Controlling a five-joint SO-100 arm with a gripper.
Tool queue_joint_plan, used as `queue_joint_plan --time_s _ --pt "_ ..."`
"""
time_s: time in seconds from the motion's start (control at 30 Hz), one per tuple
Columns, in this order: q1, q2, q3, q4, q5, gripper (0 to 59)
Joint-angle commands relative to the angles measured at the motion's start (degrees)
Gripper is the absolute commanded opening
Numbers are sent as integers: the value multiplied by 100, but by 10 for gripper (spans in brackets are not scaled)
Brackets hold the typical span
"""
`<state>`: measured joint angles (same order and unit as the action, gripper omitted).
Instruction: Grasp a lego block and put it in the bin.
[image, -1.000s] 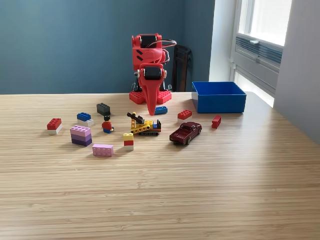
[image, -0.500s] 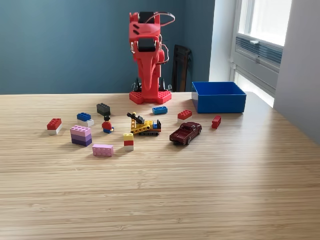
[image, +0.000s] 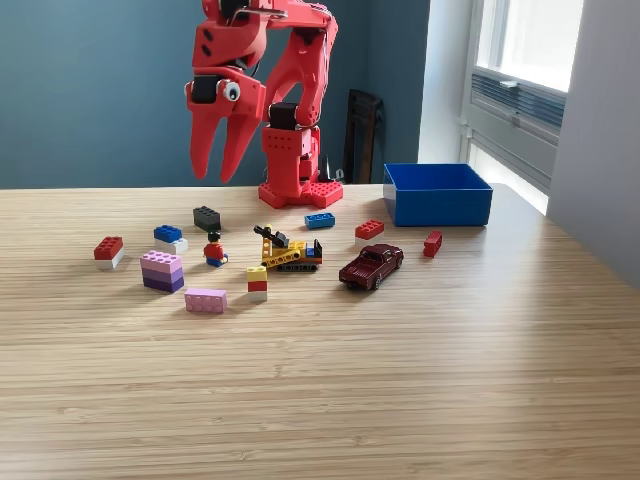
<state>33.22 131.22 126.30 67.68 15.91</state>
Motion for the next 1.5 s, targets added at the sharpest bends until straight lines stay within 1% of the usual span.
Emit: queue_joint_plan --time_s 0.03,0.2,0.33,0.57,0.77,0.9,1.1,1.23,1.43,1.5 --pt "677 -580 -343 18 97 172" --pt "1248 -1090 -237 -18 97 216" --pt "1503 -1503 -325 -299 132 244" --pt "1564 -2312 -659 -580 132 246" --pt "1485 -2821 -1230 -589 105 245" --pt "1380 -3076 -1468 -589 35 242" --pt "1107 -3516 -1538 -624 -62 216" --pt "940 -3814 -1538 -677 -62 175" --pt "809 -4131 -1494 -773 -88 132" --pt "809 -4192 -1529 -791 -97 97"
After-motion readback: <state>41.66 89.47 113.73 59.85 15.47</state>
